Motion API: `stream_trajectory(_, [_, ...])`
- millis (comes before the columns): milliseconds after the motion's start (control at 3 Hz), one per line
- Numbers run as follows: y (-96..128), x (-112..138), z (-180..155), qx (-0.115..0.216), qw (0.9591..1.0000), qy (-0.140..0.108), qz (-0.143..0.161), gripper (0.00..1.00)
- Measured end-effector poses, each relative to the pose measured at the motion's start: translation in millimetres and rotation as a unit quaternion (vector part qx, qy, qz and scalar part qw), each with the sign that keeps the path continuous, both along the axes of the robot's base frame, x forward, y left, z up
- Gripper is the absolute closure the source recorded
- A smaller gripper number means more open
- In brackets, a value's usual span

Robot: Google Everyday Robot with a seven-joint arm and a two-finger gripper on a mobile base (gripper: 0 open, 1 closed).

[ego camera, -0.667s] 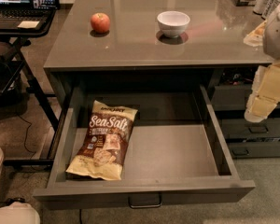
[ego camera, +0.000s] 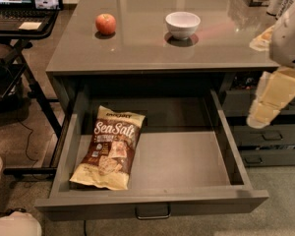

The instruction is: Pick brown chip bag from top drawer and place on counter

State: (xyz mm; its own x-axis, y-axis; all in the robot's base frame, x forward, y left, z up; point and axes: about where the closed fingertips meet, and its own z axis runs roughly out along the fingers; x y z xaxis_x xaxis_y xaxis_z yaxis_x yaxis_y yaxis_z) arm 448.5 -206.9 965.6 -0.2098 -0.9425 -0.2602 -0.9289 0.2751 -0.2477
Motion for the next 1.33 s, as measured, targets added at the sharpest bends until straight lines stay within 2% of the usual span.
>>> stream_trajectory(333, [36, 25, -30, 0.059, 0.9979, -0.006, 0.026, 0.00])
stream_trajectory(667, [83, 58, -65, 0.113, 0.9922, -0.007, 0.053, 0.00])
stream_trajectory(1000, [139, 79, -90, 0.136, 0.9847, -0.009, 0.108, 0.00])
stream_trajectory(1333, [193, 92, -119, 0.129, 0.9759, -0.009, 0.176, 0.00])
